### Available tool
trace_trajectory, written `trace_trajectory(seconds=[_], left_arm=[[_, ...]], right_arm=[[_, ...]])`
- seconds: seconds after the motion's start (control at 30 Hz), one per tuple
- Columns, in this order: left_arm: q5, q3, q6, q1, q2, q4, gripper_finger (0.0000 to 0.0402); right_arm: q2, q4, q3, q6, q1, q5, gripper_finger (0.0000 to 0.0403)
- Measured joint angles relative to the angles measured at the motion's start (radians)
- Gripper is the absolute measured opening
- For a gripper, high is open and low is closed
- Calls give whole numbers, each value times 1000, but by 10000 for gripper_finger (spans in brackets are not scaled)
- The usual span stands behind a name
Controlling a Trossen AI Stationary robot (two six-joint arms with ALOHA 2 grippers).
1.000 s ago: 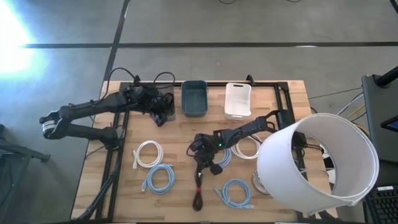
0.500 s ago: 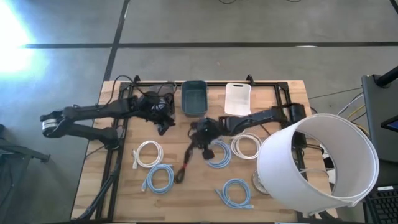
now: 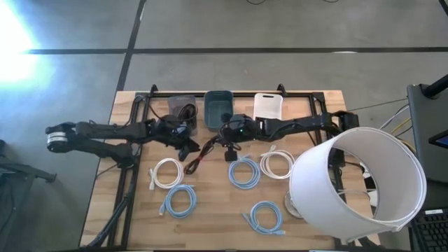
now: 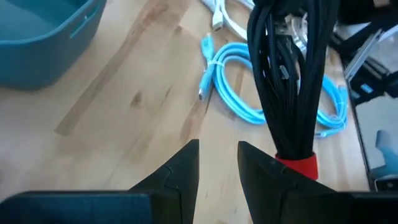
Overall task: Sort HDMI cables
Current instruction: Put the black HDMI cable into the black bin
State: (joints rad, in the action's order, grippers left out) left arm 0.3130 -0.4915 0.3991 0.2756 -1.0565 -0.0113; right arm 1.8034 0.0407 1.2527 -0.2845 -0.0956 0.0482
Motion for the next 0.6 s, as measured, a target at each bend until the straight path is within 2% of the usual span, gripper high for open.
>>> trace_trajectory(seconds=[0.33,0.5,0.6], left_arm=[[40,-1,17,0,0,53,113],[87,1,18,-2,0,60,113],[88,2,18,-2,0,61,113]], right_arm=[[3,-10,-10,-14,1,-2,25],[4,-6,-11,-16,1,-106,25],[4,1,-11,-29,-5,-112,25]])
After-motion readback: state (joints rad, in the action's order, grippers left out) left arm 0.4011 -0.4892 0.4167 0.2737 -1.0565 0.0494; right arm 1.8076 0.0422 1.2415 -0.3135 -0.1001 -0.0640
